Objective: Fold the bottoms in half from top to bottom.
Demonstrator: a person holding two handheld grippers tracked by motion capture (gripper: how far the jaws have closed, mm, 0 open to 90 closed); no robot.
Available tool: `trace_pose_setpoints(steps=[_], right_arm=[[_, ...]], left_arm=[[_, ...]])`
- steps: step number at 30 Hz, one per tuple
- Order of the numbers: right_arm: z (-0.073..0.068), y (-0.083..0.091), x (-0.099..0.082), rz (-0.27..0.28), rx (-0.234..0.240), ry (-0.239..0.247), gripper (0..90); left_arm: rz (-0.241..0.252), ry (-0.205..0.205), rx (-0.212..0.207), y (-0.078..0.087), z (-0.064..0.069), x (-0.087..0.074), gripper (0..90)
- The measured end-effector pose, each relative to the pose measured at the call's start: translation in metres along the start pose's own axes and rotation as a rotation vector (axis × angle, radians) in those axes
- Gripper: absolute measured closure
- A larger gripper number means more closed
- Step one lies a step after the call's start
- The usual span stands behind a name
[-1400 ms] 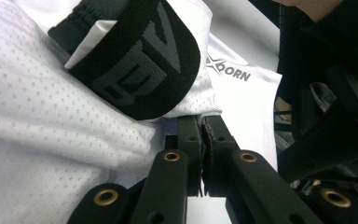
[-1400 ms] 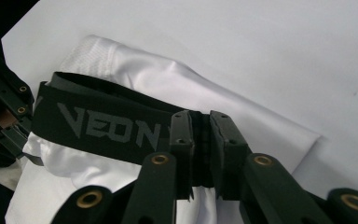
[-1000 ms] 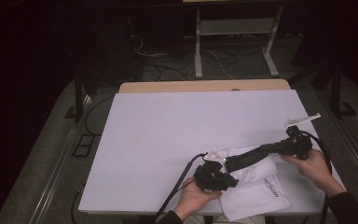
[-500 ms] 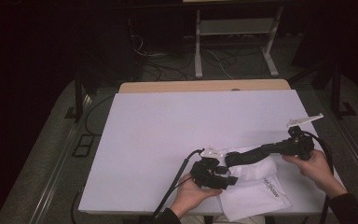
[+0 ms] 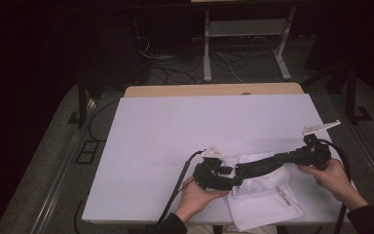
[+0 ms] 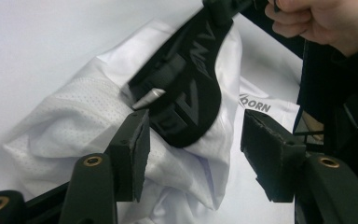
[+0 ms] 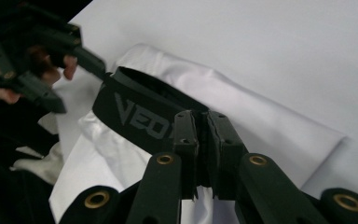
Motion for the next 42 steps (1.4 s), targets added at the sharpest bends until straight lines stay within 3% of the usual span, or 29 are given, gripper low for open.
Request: trace_pose_setpoints(steps=[12, 18, 24, 35, 42], right_arm=[[-0.013, 0.007, -0.014, -0.072, 0.1, 0.052, 81.0], [-0.022, 0.007, -0.021, -0.115, 0.147, 0.106, 80.8], [-0.03, 0.007, -0.026, -0.176, 0.176, 0.16, 80.7], [-0.036, 0.006, -0.037, -0.259, 0.183, 0.228, 77.1], [-0.034, 0.01, -0.046, -0.297, 0.18, 0.227, 75.3]], left_arm=[[0.056, 0.005, -0.012, 0.012, -0.01, 0.007, 30.1], [0.094, 0.017, -0.022, 0.018, -0.016, 0.011, 24.1], [0.082, 0.014, -0.005, 0.023, -0.023, 0.012, 16.3], [0.093, -0.02, -0.005, 0.033, -0.027, 0.014, 9.8], [0.094, -0.034, -0.01, 0.037, -0.031, 0.014, 7.5]])
Point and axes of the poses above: each handheld gripper's, and its own axes: y roughly backward along the jaws, x roughly out of its top, z roughly to its right, the point moved 2 cm from there along -y, roughly forward along the jaws, and after that the axes turned 7 degrees about -x, right-handed, at the moved point
